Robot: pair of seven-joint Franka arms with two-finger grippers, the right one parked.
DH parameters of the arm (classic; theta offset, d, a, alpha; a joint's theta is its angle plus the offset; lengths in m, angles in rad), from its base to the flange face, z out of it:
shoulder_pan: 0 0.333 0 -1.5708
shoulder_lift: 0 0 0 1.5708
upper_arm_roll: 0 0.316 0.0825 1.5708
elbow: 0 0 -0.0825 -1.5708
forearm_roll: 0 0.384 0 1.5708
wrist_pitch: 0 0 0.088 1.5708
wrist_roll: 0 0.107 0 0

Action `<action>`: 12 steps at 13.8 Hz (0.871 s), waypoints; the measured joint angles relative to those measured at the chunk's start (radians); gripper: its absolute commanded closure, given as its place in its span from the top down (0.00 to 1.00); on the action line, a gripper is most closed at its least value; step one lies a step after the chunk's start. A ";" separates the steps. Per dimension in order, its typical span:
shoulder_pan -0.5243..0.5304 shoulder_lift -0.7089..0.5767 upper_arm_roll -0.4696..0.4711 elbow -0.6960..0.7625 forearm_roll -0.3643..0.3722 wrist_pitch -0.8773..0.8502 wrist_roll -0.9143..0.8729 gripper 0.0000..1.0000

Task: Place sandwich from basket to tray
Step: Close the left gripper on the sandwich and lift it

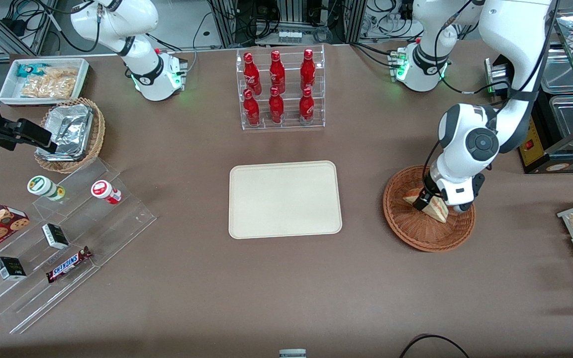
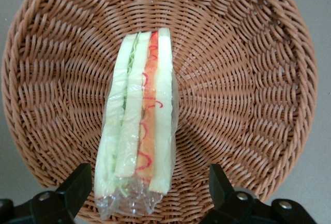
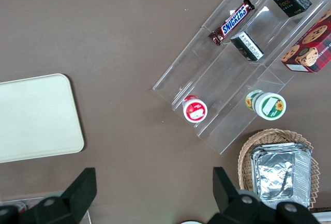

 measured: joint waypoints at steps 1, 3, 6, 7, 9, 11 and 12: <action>0.000 0.004 0.001 0.000 0.000 0.005 -0.001 1.00; 0.002 0.010 0.004 0.000 0.000 0.013 -0.002 1.00; 0.003 0.025 0.008 0.000 0.000 0.035 -0.002 0.69; 0.004 0.031 0.009 0.000 0.000 0.041 -0.002 0.44; 0.004 0.039 0.009 0.000 0.000 0.047 -0.003 0.23; 0.004 0.039 0.010 0.004 0.000 0.047 -0.003 0.23; 0.004 0.038 0.010 0.010 0.000 0.048 -0.003 0.23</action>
